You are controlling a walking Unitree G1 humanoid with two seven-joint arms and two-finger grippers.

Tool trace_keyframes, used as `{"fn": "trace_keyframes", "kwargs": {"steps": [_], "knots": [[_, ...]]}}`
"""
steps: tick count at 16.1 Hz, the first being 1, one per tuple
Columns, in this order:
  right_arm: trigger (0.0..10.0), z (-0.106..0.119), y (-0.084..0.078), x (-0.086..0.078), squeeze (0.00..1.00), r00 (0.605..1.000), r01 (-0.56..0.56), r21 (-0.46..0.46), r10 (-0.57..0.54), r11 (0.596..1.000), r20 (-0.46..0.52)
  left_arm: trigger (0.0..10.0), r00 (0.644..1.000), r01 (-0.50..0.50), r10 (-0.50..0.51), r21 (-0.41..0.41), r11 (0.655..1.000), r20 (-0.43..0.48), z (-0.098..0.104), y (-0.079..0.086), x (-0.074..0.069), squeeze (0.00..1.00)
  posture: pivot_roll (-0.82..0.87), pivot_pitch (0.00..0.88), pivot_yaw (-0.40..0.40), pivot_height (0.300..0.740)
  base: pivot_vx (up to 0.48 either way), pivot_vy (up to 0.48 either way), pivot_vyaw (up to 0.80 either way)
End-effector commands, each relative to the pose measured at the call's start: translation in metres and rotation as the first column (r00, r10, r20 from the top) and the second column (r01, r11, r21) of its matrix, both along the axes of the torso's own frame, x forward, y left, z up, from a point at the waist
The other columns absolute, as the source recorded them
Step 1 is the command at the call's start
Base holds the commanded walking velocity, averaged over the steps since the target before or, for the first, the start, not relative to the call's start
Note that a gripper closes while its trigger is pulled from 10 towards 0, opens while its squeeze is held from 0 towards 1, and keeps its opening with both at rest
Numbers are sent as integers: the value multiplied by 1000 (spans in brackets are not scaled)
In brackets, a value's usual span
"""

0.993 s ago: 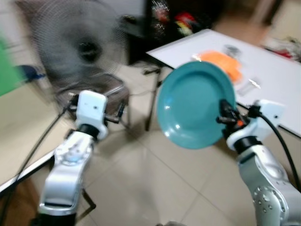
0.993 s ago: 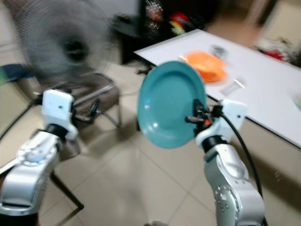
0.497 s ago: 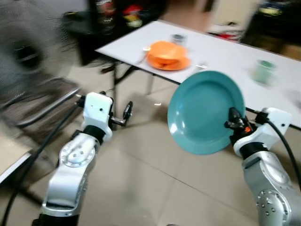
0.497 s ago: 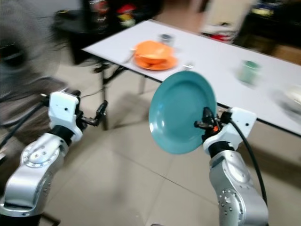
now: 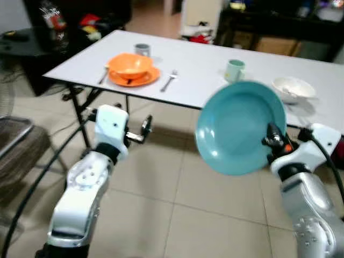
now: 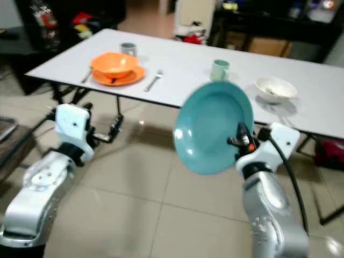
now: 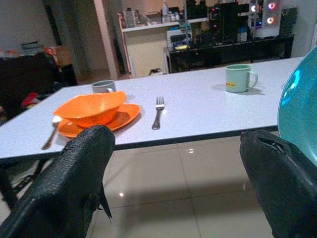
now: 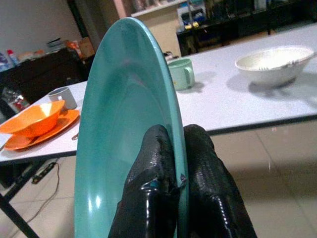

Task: Setting the table

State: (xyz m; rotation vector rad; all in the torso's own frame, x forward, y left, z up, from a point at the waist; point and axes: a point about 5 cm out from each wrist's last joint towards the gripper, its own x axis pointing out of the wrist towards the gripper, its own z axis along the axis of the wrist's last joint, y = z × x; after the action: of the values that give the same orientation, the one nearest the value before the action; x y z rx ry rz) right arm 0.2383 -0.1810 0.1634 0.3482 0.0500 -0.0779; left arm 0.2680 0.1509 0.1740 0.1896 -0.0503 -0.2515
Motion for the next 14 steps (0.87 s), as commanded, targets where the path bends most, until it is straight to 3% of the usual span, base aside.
{"fn": "trace_keyframes", "kwargs": {"steps": [1, 13, 14], "knots": [[10000, 10, 1, 1, 0, 999, -11, 1, 11, 1000, 51, 10000, 1000, 7, -7, 1, 1000, 0, 1, -1, 2, 20, 58, 0, -70, 740, 315, 0, 0], [10000, 11, 6, 3, 0, 996, -69, 18, 68, 997, 57, 10000, 1000, 15, -15, -3, 1000, -4, 0, -2, 4, 27, 53, 0, -63, 740, 363, 0, 0], [10000, 11, 6, 4, 0, 996, -75, 25, 74, 997, 53, 10000, 1000, 17, -17, -4, 1000, -4, 0, -2, 4, 27, 53, 0, -63, 740, 386, 0, -800]]}}
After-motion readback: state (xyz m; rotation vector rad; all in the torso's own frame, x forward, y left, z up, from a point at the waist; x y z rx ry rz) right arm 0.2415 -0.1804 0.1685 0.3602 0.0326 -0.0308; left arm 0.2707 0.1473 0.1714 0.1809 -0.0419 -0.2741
